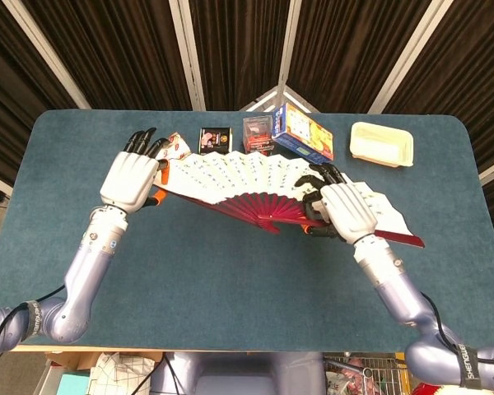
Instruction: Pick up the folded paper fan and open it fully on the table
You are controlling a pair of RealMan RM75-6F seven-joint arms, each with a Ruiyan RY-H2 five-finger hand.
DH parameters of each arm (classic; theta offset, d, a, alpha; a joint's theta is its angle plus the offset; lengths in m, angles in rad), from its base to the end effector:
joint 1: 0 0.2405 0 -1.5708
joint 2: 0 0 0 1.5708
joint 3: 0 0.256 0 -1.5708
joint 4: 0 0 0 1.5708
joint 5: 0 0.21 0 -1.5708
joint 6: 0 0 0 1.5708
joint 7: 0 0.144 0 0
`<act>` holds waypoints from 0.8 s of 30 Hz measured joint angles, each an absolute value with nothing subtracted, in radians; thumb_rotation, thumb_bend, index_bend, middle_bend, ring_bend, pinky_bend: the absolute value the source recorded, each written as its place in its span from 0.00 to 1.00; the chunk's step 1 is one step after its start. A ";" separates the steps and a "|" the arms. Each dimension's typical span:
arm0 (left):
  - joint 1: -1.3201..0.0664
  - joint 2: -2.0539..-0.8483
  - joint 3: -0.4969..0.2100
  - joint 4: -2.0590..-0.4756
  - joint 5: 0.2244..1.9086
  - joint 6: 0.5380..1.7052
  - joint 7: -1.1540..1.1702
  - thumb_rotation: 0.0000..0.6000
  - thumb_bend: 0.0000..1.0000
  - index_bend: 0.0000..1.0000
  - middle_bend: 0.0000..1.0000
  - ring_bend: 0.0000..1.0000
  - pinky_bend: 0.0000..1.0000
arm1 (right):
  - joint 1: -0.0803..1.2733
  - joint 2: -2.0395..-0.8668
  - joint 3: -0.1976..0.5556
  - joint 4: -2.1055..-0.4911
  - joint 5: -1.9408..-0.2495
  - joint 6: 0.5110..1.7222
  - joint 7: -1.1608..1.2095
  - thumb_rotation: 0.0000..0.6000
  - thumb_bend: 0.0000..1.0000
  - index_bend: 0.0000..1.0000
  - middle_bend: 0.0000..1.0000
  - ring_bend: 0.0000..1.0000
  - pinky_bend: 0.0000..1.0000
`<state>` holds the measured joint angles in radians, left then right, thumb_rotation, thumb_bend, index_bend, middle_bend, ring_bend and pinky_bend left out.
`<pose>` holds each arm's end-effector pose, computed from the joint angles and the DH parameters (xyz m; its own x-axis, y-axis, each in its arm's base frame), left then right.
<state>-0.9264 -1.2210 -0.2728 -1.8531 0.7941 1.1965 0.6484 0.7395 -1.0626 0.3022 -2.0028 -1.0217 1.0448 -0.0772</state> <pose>-0.0704 0.3719 0.1064 0.5138 -0.0198 0.8577 0.8173 -0.2928 -0.4963 -0.0878 -0.3316 0.1274 0.1030 -0.2273 0.9684 -0.9374 -0.3478 0.0181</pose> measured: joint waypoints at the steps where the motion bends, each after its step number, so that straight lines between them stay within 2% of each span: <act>1: -0.926 -1.221 -0.271 -1.854 0.796 1.196 0.649 1.00 0.46 0.72 0.17 0.00 0.09 | 0.736 -1.062 0.299 -2.002 -1.026 1.045 -0.076 1.00 0.46 0.82 0.31 0.10 0.00; 24: -0.913 -1.318 -0.225 -1.808 0.825 1.208 0.665 1.00 0.46 0.72 0.17 0.00 0.09 | 0.665 -1.130 0.206 -1.890 -1.145 1.050 -0.046 1.00 0.46 0.82 0.31 0.10 0.00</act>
